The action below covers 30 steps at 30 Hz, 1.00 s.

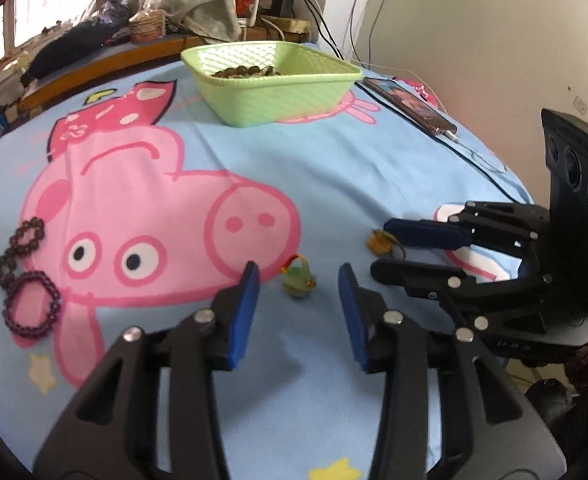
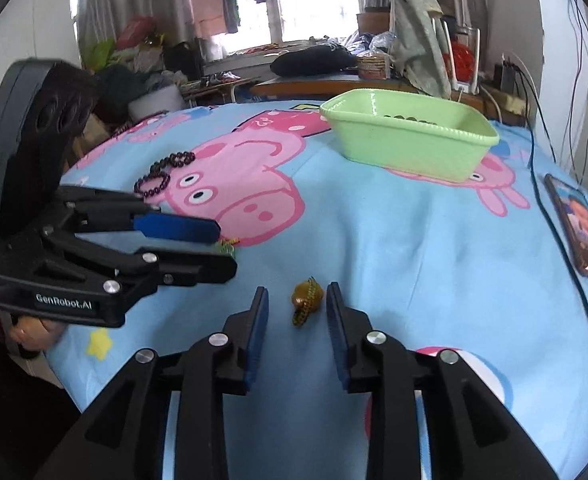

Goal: Organize jewelry
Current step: 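Grasp the green charm with the left gripper and lift, then drop the green charm into the green basket from the left gripper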

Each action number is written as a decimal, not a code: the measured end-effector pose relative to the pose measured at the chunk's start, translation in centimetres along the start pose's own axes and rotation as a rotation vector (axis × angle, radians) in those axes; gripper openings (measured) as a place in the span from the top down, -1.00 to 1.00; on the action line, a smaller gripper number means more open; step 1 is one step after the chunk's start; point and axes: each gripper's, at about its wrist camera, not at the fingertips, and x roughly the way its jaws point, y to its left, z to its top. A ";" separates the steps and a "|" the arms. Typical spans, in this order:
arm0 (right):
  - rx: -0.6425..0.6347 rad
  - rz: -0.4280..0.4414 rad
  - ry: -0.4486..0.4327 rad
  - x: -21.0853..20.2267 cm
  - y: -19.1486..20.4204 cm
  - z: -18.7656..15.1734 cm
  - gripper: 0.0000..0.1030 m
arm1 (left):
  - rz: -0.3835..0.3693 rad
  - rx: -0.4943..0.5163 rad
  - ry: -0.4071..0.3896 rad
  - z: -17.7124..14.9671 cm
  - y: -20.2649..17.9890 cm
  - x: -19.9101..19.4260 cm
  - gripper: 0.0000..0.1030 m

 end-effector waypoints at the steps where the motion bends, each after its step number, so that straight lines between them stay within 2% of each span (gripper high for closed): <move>1: 0.002 0.001 -0.002 -0.1 -0.1 -0.1 0.99 | 0.008 0.009 0.003 0.0 -0.1 0.1 0.24; 3: 0.011 0.003 -0.006 -0.1 -0.2 -0.3 0.99 | 0.018 0.023 0.003 -0.2 -0.4 0.2 0.25; 6: 0.006 0.000 -0.020 -0.2 -0.2 -0.6 1.00 | 0.034 0.050 -0.001 -0.2 -0.6 0.4 0.68; 11: 0.042 0.041 -0.038 0.0 -1.1 0.6 1.00 | -0.052 0.017 0.009 1.0 0.0 0.8 0.68; 14: 0.081 0.051 -0.118 -1.0 -2.4 2.8 1.00 | -0.047 0.016 -0.029 3.3 0.3 0.4 0.68; 19: 0.134 0.007 -0.283 -2.4 -5.8 8.3 1.00 | -0.028 -0.027 -0.120 9.9 1.8 0.1 0.68; 21: 0.149 -0.007 -0.316 -2.4 -7.2 10.2 1.00 | -0.041 -0.045 -0.151 12.5 2.2 0.3 0.68; 24: 0.198 0.003 -0.325 -1.6 -10.0 13.0 1.00 | -0.076 -0.059 -0.173 15.7 2.8 1.0 0.68; 30: 0.271 0.008 -0.231 2.4 -14.2 15.5 1.00 | -0.082 -0.091 -0.139 20.2 3.7 4.6 0.68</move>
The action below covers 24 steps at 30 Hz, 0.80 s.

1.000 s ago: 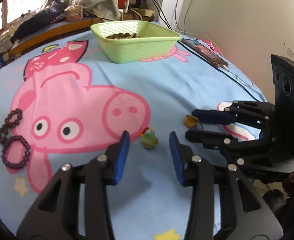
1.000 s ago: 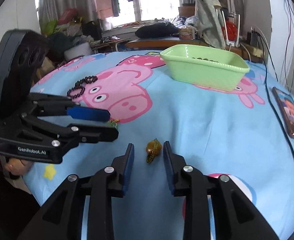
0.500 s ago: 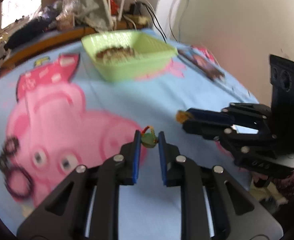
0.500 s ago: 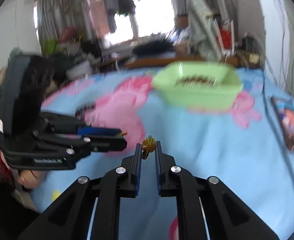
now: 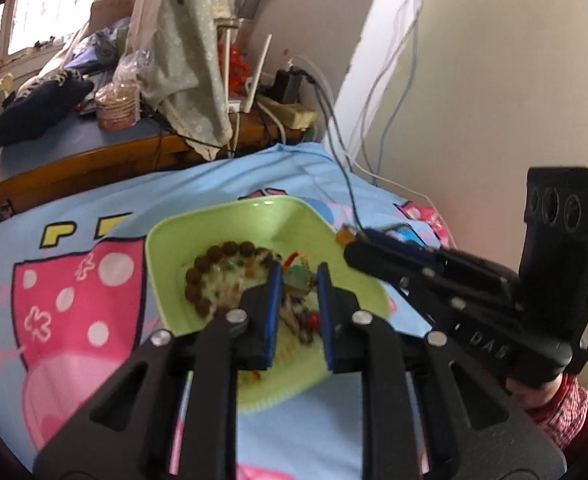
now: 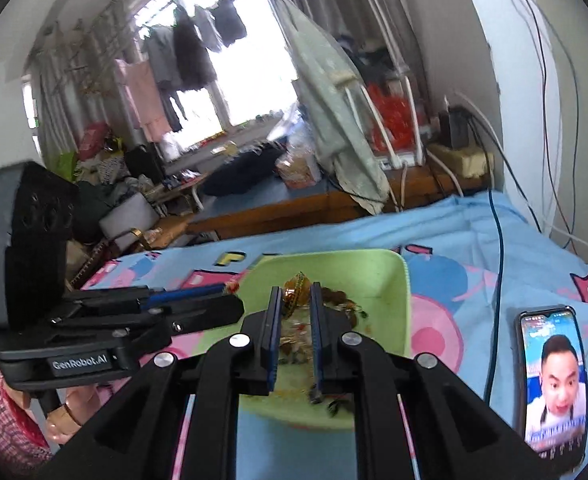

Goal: Organize jewelry
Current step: 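Drop the green charm into the green basket from the left gripper, then grasp the dark bead strand with the right gripper and lift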

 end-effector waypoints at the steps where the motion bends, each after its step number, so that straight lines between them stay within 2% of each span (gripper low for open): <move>1: 0.017 0.004 0.016 0.8 -0.4 -0.1 1.00 | -0.006 -0.017 0.015 0.3 0.5 0.9 0.68; 3: 0.040 0.000 0.038 2.0 -0.9 -0.4 1.00 | -0.020 -0.049 0.043 0.7 1.3 2.3 0.65; 5: 0.054 -0.046 0.052 2.9 -1.3 -0.5 1.00 | -0.008 -0.097 0.082 0.9 2.3 3.8 0.46; 6: 0.075 -0.058 0.044 2.9 -1.5 -0.4 1.00 | -0.004 -0.127 0.088 1.1 2.8 4.1 0.42; 9: 0.138 -0.009 -0.025 1.2 -1.7 0.1 0.97 | -0.015 -0.175 0.071 1.6 3.9 3.0 0.42; 12: 0.142 0.025 -0.113 -1.6 -0.6 0.6 0.94 | -0.026 -0.180 -0.028 2.0 4.3 -1.3 0.42; 15: 0.129 0.109 -0.152 -3.5 1.6 0.2 0.89 | -0.047 -0.181 -0.205 0.3 5.6 -9.2 0.42; 17: 0.099 0.165 -0.129 -3.4 3.4 -0.4 0.89 | -0.010 -0.190 -0.265 -1.7 7.0 -12.8 0.42; 19: 0.053 0.222 -0.060 -2.3 5.7 -1.8 0.89 | 0.071 -0.230 -0.302 -4.8 9.5 -16.4 0.42; 22: -0.002 0.279 0.075 0.7 9.1 -4.1 0.89 | 0.209 -0.310 -0.267 -9.2 13.2 -18.8 0.42; 24: -0.026 0.295 0.159 3.0 11.2 -5.6 0.89 | 0.246 -0.359 -0.227 -12.0 14.9 -19.4 0.42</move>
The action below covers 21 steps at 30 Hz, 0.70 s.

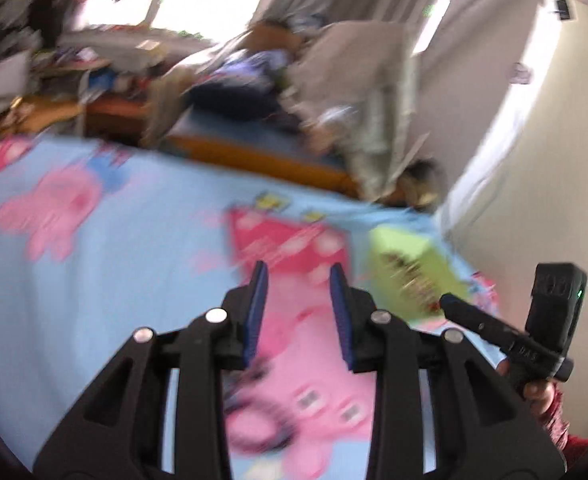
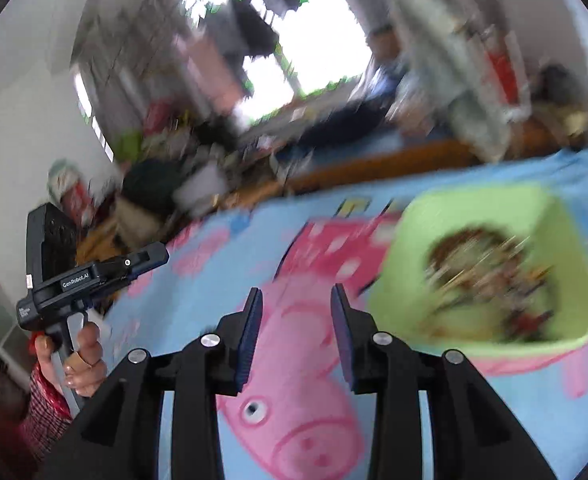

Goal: Organize jewelry
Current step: 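Grasp the dark bead strand with the right gripper and lift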

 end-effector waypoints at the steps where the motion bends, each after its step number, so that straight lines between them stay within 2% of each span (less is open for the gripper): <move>1: 0.000 0.009 0.026 0.8 0.6 -0.4 0.89 | 0.023 -0.024 0.024 -1.3 1.5 -0.2 0.42; 4: -0.021 0.049 0.125 4.7 2.9 -1.5 0.89 | 0.046 -0.049 0.055 -3.6 3.7 -0.8 0.42; 7: -0.048 0.052 0.177 7.2 4.8 -1.9 0.89 | 0.063 -0.047 0.071 -5.1 4.4 -0.7 0.42; 11: -0.149 -0.005 0.231 11.2 7.5 -1.5 0.89 | 0.052 -0.059 0.083 -6.6 5.8 -1.1 0.42; 15: -0.213 -0.035 0.293 14.7 8.5 -1.3 0.89 | 0.043 -0.082 0.086 -7.2 6.6 -1.7 0.42; 21: -0.182 -0.025 0.303 15.5 8.2 -1.2 0.89 | -0.002 -0.036 0.116 -8.1 4.8 -1.3 0.42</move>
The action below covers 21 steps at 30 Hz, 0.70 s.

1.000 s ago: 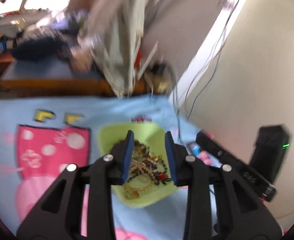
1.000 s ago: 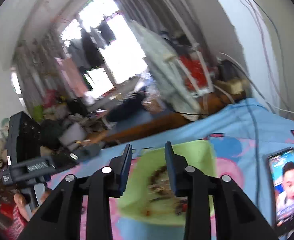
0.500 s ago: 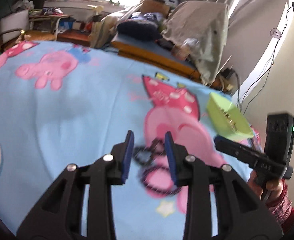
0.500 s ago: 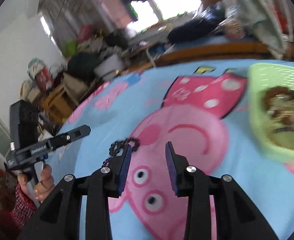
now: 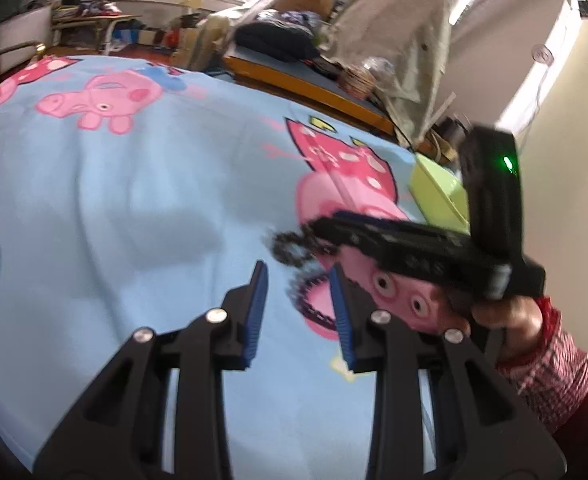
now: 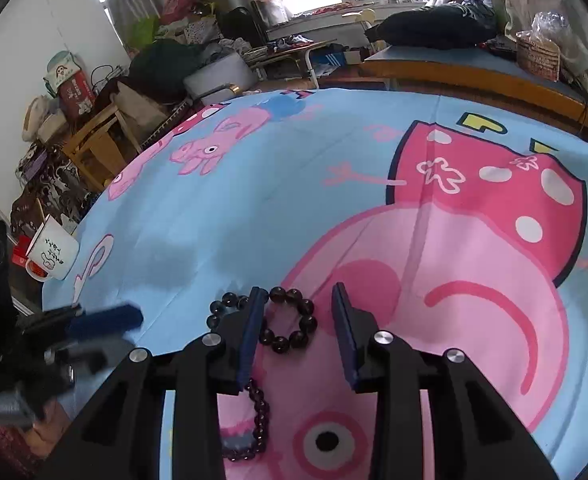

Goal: Organize jewelry
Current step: 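Grasp the dark bead strand with the right gripper and lift, then carry the dark bead strand into the green basket and release it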

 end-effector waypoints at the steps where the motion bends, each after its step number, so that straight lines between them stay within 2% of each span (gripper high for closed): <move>1: 0.005 -0.008 -0.002 0.0 -0.3 0.1 0.89 | -0.003 0.010 0.006 -0.1 -0.4 0.3 0.42; 3: 0.029 -0.064 -0.020 -1.1 -0.8 -0.3 0.89 | 0.006 0.034 0.024 -0.4 -1.1 0.9 0.42; 6: 0.040 -0.011 -0.045 -3.2 -0.5 -1.8 0.89 | 0.034 0.082 0.059 -0.9 -2.1 1.9 0.42; 9: -0.054 0.010 -0.022 -3.9 1.8 -3.8 0.91 | 0.074 0.119 0.096 -1.4 -2.7 3.0 0.43; 10: -0.106 -0.020 0.004 -3.6 2.6 -4.8 0.97 | 0.092 0.122 0.093 -1.5 -2.8 3.1 0.48; 11: -0.139 -0.048 0.025 -3.2 3.1 -5.3 1.00 | 0.103 0.122 0.093 -1.6 -2.9 3.1 0.67; 12: -0.161 -0.069 0.013 -3.4 3.4 -5.7 1.00 | 0.092 0.116 0.103 -1.6 -2.8 3.2 0.86; 14: -0.152 -0.068 0.015 -4.1 3.0 -6.2 1.00 | 0.042 0.090 0.123 -2.0 -3.0 3.2 0.86; 15: -0.143 -0.066 0.014 -4.5 2.7 -6.6 1.00 | 0.040 0.095 0.127 -2.1 -3.2 3.3 0.86; 18: -0.098 -0.070 -0.006 -6.6 1.4 -8.1 1.00 | 0.015 0.155 0.148 -3.0 -5.6 3.6 0.87; 21: -0.031 -0.082 -0.023 -9.4 -0.5 -10.4 1.00 | -0.066 0.203 0.203 -4.0 -8.9 4.9 0.87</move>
